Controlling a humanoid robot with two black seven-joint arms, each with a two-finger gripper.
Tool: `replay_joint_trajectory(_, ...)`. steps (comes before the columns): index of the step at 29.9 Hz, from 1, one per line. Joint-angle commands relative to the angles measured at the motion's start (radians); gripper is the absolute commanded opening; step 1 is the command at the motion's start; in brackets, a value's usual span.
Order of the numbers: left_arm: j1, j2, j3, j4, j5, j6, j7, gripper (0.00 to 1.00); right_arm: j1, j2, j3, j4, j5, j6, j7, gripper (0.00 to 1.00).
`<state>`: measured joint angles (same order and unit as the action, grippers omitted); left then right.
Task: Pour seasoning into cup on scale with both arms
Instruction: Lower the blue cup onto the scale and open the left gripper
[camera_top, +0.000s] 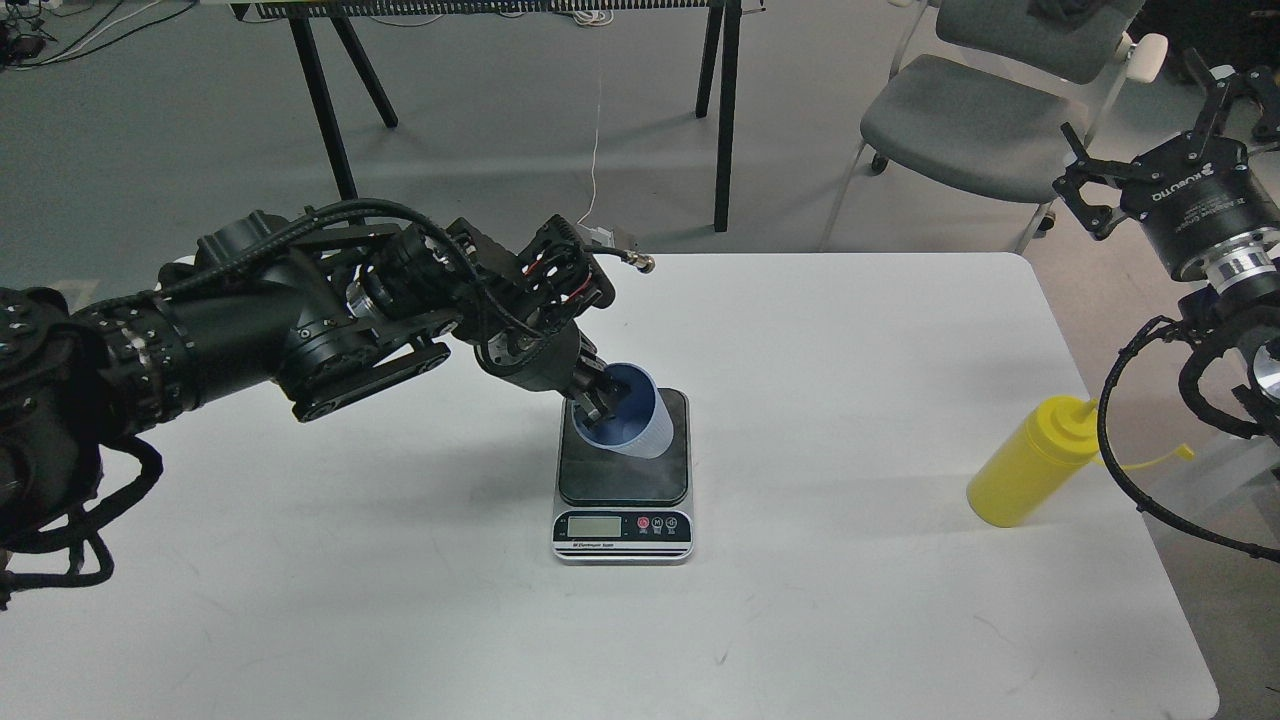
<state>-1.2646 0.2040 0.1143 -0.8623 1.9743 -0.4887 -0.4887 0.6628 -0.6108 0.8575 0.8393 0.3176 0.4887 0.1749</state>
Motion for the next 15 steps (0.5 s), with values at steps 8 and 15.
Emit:
replay_joint_trajectory(8,0.004,-0.02,0.001,0.036,0.0,0.0,0.0,0.05,0.0,0.0,0.0,-0.002,0.0,0.0,0.0,1.0)
replay_joint_trajectory(15,0.005,-0.021,0.002,0.036,0.0,0.0,0.0,0.07,0.0,0.002,0.0,-0.002,0.0,0.0,0.0,1.0)
